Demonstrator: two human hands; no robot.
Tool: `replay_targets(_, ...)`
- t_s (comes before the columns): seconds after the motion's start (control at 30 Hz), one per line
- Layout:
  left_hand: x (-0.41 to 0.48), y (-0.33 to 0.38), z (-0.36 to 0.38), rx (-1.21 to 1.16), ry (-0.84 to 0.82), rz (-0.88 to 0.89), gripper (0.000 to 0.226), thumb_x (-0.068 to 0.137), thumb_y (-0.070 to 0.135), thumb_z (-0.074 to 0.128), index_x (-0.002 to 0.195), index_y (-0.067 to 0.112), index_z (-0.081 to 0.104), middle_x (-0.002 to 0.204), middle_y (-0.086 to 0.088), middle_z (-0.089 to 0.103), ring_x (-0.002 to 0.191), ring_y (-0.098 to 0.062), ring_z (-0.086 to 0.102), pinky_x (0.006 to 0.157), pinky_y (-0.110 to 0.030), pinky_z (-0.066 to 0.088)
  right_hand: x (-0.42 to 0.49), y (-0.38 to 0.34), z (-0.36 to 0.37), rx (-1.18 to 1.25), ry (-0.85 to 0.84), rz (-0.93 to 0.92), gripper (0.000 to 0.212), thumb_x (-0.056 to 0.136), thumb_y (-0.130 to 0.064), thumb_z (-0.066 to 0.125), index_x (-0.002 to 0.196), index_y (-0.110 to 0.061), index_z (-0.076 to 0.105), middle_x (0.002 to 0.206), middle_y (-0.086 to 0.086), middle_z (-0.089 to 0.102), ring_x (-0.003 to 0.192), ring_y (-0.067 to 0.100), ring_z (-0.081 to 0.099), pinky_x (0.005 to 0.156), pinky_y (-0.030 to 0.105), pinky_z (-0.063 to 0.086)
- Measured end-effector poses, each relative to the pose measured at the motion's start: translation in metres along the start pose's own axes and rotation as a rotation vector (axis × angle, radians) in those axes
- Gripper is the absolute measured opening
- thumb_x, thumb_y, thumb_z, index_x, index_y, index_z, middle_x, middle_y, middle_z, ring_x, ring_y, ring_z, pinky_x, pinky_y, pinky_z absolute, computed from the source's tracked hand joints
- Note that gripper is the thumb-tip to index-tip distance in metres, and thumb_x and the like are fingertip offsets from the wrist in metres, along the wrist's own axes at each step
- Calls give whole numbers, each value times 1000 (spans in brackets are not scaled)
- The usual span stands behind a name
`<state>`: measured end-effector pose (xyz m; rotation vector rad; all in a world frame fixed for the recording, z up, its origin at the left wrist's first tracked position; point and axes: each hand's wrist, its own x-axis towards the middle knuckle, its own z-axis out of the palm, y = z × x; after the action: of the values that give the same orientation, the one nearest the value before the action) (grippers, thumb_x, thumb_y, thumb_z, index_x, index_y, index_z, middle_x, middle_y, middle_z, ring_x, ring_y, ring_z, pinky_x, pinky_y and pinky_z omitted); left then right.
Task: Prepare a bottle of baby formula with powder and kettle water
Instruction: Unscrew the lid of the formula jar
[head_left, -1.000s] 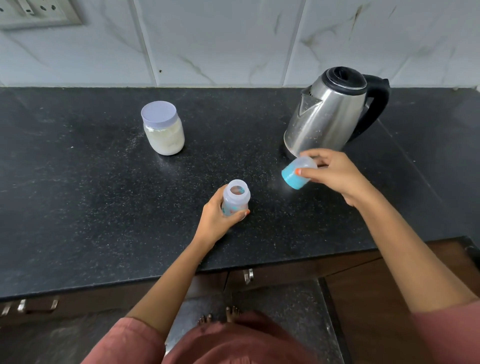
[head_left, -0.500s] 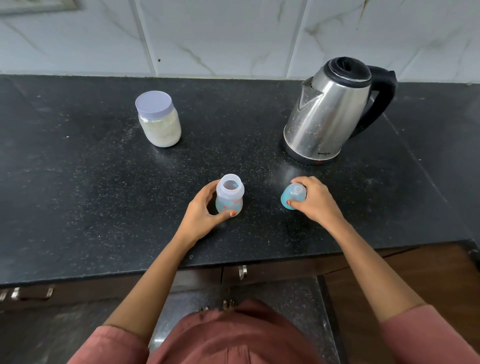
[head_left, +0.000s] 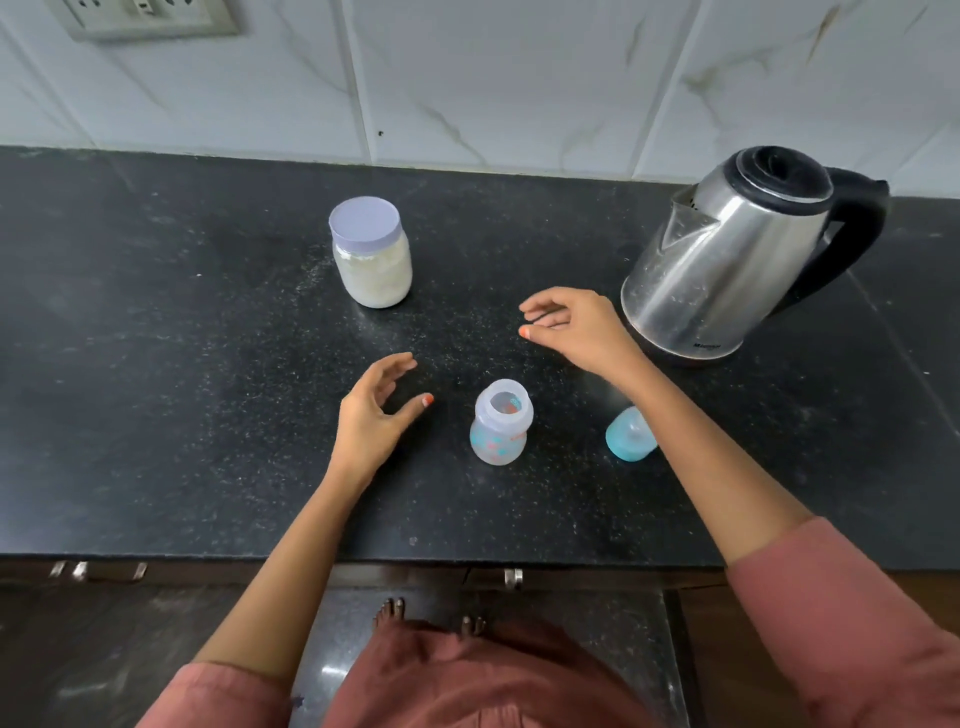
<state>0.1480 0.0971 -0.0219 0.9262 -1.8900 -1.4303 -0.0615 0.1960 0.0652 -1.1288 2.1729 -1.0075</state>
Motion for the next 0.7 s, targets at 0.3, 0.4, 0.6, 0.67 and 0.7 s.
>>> replay_targets(0.3,99,-8,-39,32,162,-54,70,71,8,77,130,14,39,133,-2,46,118,-14,47,99,-27,40,102,-42,46,-29,-160,10,53,77,-18,72,125,-11,51,124,9,57,109,19,56,89,23,44)
replay_targets(0.4,131,-14,-50,49,100,-44,83,67,10,80,134,14,31,138,-5,39,120,-14,44,97,-24,38,127,-52,64,-59,-210,31,73,74,-19,75,137,-12,38,138,9,46,122,22,48,100,32,42)
replay_targets(0.6,168,-15,-63,0,-110,-76,93,63,7,82,138,19,29,136,1,43,119,-12,46,97,-28,42,150,-66,93,-20,-310,38,91,68,-12,78,142,-14,25,146,7,36,132,23,37,108,39,34)
replay_targets(0.67,172,-16,-64,14,-113,-70,92,62,9,83,138,20,31,134,3,46,117,-11,47,95,-27,42,153,-67,98,-17,-294,47,93,65,-12,80,141,-14,26,144,7,39,131,23,39,108,41,35)
replay_targets(0.7,172,-15,-65,22,-102,-67,92,62,10,83,138,20,32,132,5,46,115,-9,47,94,-25,41,154,-67,99,-19,-285,46,93,64,-12,81,141,-14,28,143,7,40,130,23,40,108,41,35)
